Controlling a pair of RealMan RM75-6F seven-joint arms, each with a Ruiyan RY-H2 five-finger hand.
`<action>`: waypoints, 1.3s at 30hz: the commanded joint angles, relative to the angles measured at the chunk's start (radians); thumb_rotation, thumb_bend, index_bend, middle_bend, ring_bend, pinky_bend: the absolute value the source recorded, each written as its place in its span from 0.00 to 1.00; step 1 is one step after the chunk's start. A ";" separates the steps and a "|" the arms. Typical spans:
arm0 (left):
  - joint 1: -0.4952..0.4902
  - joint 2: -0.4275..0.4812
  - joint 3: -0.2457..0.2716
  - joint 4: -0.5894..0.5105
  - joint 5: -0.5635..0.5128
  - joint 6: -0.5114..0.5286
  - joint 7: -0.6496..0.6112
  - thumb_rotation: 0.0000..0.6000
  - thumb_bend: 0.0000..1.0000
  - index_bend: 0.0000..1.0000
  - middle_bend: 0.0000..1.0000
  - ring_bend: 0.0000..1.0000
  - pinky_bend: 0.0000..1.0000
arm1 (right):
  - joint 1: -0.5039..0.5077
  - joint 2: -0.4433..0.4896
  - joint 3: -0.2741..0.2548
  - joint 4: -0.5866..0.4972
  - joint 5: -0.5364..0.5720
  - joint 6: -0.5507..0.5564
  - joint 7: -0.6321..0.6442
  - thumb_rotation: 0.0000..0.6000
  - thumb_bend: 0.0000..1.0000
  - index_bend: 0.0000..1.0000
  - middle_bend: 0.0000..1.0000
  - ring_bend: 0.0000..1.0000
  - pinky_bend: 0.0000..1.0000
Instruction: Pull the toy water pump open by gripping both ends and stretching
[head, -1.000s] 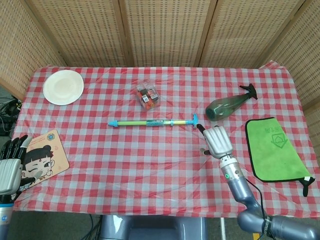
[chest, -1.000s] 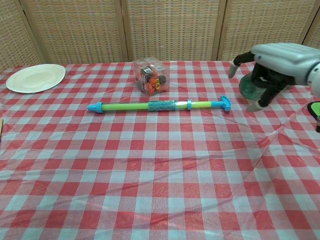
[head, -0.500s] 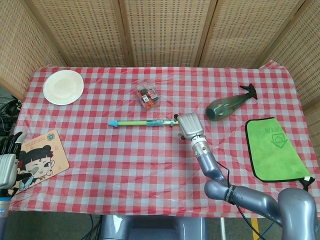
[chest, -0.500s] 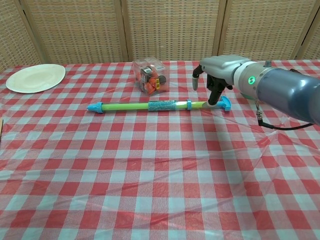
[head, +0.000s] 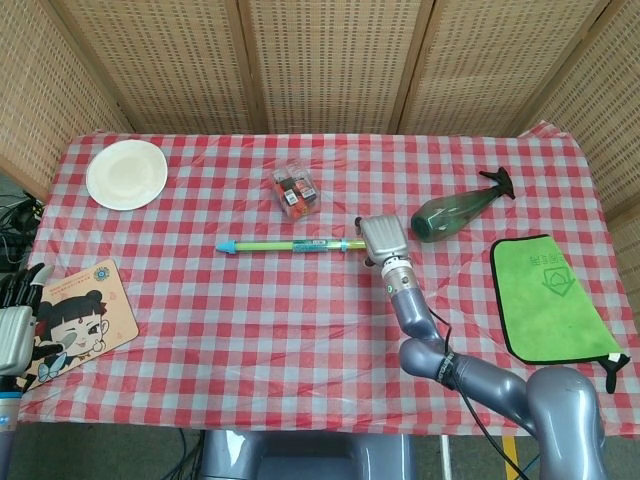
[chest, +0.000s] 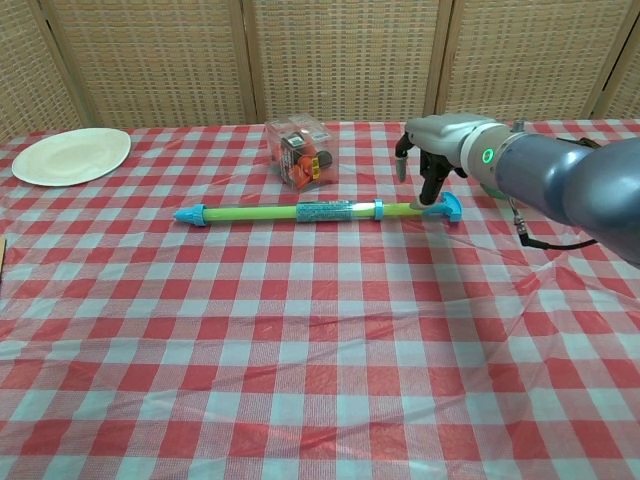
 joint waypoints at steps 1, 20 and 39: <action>-0.001 0.000 0.000 0.000 -0.003 -0.001 0.001 1.00 0.12 0.00 0.00 0.00 0.00 | 0.013 -0.015 -0.008 0.034 0.010 -0.015 0.017 1.00 0.45 0.46 1.00 1.00 0.78; -0.008 -0.002 0.000 0.003 -0.016 -0.011 0.011 1.00 0.12 0.00 0.00 0.00 0.00 | 0.069 -0.107 -0.028 0.256 0.007 -0.109 0.110 1.00 0.50 0.48 1.00 1.00 0.78; -0.012 0.000 0.002 0.002 -0.022 -0.018 0.016 1.00 0.12 0.00 0.00 0.00 0.00 | 0.061 -0.138 -0.046 0.359 -0.013 -0.162 0.154 1.00 0.50 0.51 1.00 1.00 0.78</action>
